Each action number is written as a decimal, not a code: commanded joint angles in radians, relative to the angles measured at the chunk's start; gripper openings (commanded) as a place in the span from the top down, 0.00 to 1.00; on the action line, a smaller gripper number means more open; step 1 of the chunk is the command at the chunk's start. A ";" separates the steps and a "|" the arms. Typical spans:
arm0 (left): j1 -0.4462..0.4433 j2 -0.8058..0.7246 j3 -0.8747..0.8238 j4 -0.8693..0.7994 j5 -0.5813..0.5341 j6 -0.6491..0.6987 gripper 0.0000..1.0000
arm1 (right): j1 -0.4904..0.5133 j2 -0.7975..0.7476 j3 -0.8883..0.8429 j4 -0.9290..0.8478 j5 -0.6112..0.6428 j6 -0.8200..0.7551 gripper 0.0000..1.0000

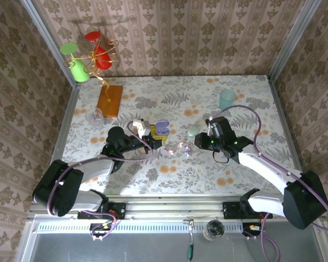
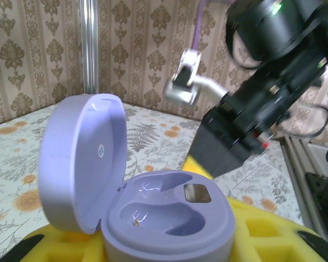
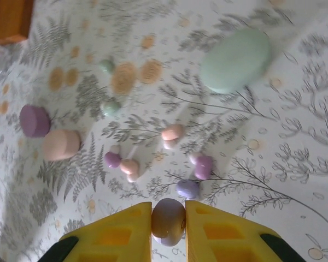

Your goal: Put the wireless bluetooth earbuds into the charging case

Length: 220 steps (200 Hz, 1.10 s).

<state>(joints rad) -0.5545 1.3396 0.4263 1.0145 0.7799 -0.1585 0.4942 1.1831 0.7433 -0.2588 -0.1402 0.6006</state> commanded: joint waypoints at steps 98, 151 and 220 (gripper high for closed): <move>-0.060 0.057 0.073 -0.121 -0.004 0.158 0.75 | 0.219 -0.001 0.253 -0.094 0.092 -0.310 0.83; -0.092 0.040 0.078 -0.166 -0.033 0.205 0.76 | 0.261 0.070 0.328 -0.089 0.091 -0.364 0.82; -0.095 0.007 0.088 -0.168 -0.037 0.197 0.76 | 0.277 0.098 0.317 -0.100 0.150 -0.378 0.82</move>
<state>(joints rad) -0.6422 1.3792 0.4828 0.8463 0.7391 0.0204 0.7601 1.2724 1.0466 -0.3378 -0.0402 0.2432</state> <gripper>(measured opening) 0.389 0.179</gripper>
